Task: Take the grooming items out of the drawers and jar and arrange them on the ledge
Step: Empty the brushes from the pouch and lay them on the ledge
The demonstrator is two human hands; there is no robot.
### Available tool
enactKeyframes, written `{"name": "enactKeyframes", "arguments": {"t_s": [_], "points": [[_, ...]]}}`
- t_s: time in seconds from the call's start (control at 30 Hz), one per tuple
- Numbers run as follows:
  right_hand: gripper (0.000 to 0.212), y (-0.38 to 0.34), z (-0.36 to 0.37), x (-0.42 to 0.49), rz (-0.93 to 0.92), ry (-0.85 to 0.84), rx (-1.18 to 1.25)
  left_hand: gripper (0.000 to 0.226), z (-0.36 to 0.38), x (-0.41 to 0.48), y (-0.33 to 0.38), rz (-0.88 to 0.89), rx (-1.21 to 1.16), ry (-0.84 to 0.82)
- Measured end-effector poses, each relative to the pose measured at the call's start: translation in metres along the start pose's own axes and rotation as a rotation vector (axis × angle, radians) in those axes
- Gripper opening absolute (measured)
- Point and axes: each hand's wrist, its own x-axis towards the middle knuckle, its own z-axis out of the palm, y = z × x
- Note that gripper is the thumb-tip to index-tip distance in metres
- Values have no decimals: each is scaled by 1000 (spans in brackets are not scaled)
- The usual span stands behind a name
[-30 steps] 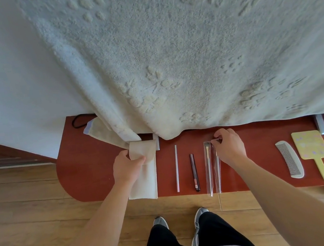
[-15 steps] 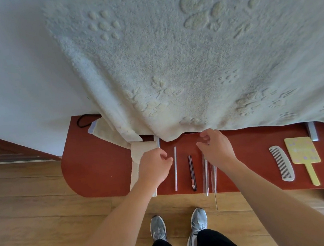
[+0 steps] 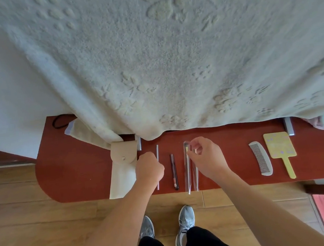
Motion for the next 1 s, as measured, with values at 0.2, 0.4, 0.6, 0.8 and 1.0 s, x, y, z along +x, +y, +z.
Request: {"name": "enactKeyframes", "arguments": {"t_s": [0.2,0.4,0.6,0.8,1.0], "points": [[13,-13,-11,-3,-7,-11,60,18,-15,-14,3,57,-170,11],[16,-70,-21,-10,-31,-50,233,6,-66,-43,-7,196,-470,-11],[18,-122,-11,-18,-44,-78,393,11,-110,-72,-20,239,-755,-116],[18,-140,7,-37,-17,-118,454,11,-117,-86,-44,272,-783,-151],[14,-143,22,-47,-8,-130,437,8,-116,-98,-63,274,-792,-242]]}}
